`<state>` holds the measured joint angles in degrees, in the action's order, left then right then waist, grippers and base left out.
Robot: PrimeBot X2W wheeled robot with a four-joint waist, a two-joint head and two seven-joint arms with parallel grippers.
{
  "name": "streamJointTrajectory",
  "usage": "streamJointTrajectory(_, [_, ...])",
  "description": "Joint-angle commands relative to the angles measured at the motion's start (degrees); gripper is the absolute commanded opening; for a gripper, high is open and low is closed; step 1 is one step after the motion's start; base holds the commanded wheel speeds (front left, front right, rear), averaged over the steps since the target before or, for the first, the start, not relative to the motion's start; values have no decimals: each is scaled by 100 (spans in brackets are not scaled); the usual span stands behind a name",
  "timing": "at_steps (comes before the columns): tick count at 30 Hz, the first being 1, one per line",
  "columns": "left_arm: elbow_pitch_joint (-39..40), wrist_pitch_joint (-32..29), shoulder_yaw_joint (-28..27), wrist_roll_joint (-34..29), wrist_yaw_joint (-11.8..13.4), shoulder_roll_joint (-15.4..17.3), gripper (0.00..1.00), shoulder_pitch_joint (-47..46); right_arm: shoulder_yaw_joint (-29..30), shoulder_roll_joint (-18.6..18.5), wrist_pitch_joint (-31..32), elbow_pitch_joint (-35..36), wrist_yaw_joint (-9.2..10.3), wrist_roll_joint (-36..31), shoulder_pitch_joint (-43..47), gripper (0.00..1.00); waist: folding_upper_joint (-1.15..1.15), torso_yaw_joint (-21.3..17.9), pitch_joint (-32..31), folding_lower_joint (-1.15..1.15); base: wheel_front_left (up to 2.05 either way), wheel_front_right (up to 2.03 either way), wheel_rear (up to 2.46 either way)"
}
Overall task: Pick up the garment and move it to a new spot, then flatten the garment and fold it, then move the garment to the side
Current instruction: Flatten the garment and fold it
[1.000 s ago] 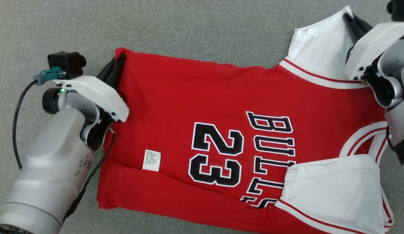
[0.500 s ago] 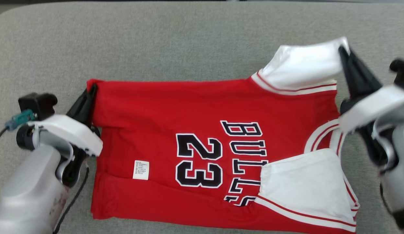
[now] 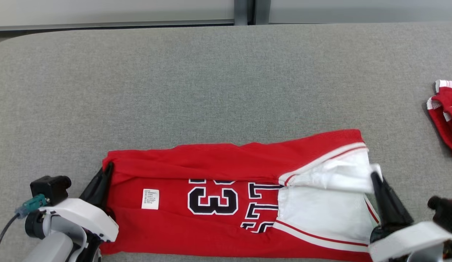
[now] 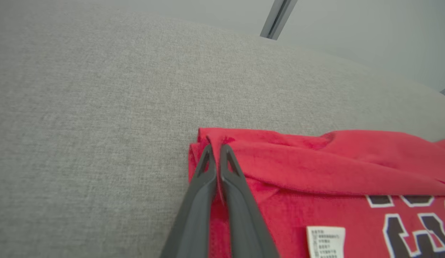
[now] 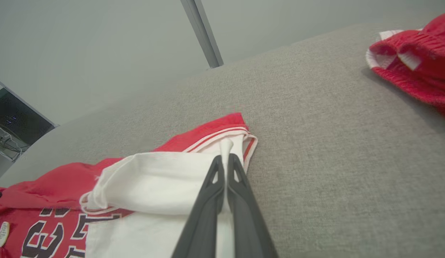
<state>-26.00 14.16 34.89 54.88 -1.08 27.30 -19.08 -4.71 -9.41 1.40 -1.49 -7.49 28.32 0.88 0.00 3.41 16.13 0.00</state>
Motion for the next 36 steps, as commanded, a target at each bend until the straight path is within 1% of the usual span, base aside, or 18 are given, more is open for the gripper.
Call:
streamJointTrajectory(1, [72, 0, -5, -2, 62, 37, 0, 103, 22, 65, -44, 40, 1, -22, 139, 0, 0, 30, -44, 0, 0, 0, 0])
streamJointTrajectory(3, [205, -28, 48, -71, 192, 99, 0, 234, 108, 183, -62, 75, 1, -82, 421, 0, 0, 46, -107, 0, 0, 0, 0])
streamJointTrajectory(6, [373, -157, 115, 1, 300, 115, 0, 486, 122, 325, -36, 76, 1, -166, 714, 0, 0, 32, -199, 0, 0, 0, 0])
streamJointTrajectory(7, [421, -195, 116, 51, 338, 124, 0, 561, 115, 363, -38, 73, 1, -180, 798, 29, 0, 23, -224, 0, 0, 0, 0])
streamJointTrajectory(8, [452, -178, 86, 39, 395, 144, 27, 599, 104, 389, -43, 61, 1, -203, 863, 55, 0, 17, -248, 0, 0, 0, 0])
streamJointTrajectory(9, [469, -165, 88, 29, 437, 153, 100, 668, 102, 408, -10, 36, 1, -255, 935, 100, 0, 7, -274, 0, 0, 0, 0])
streamJointTrajectory(11, [504, -115, 91, -3, 519, 138, 100, 818, 191, 447, -106, 37, 1, -397, 1046, 100, 0, 3, -362, 0, 0, 0, 0])
streamJointTrajectory(13, [569, -6, 6, -179, 698, 176, 100, 909, 168, 518, -229, 147, 1, -573, 1146, 100, 0, -20, -432, 0, 0, 0, 0])
streamJointTrajectory(14, [781, 83, -179, -497, 890, 153, 100, 997, 195, 540, -398, 313, 1, -770, 1195, 100, 0, -46, -514, 0, 0, 0, 0])
streamJointTrajectory(15, [938, 95, -343, -582, 960, 86, 100, 1086, 235, 544, -473, 399, 1, -879, 1220, 100, 0, -55, -558, 0, 0, 0, 0])
streamJointTrajectory(16, [1202, 100, -630, -811, 1048, 13, 100, 1129, 269, 547, -543, 486, 1, -977, 1215, 100, 0, -53, -601, 0, 0, 0, 0])
streamJointTrajectory(18, [1632, 99, -1079, -1183, 1145, -129, 100, 1421, 306, 545, -608, 642, 1, -1154, 1135, 100, 0, -69, -697, 0, 0, 0, 0])
streamJointTrajectory(19, [1632, 99, -1079, -1183, 1145, -129, 100, 1421, 306, 545, -608, 642, 1, -1154, 1135, 100, 0, -69, -697, 0, 0, 0, 0])
streamJointTrajectory(21, [2006, 94, -1443, -1549, 1182, -265, 100, 1630, 324, 521, -577, 791, 1, -1283, 1034, 100, 0, -76, -798, 0, 0, 0, 0])
streamJointTrajectory(23, [2353, 95, -1719, -1846, 1161, -392, 100, 1789, 332, 467, -520, 930, 1, -1392, 946, 100, 0, -89, -903, 0, 0, 0, 0])
streamJointTrajectory(26, [2678, 96, -1931, -2118, 1150, -514, 100, 2039, 341, 379, -388, 1037, 1, -1462, 836, 100, 0, -107, -1050, 0, 0, 0, 0])
streamJointTrajectory(31, [2841, 96, -1988, -2322, 1184, -591, 100, 2372, 348, 299, -272, 1091, 1, -1461, 842, 100, 0, -124, -1228, 0, 0, 0, 0])
streamJointTrajectory(36, [2792, 96, -1974, -2358, 1193, -689, 100, 2581, 364, 333, -253, 1054, 1, -1408, 954, 100, 0, -120, -1271, 0, 0, 0, 0])
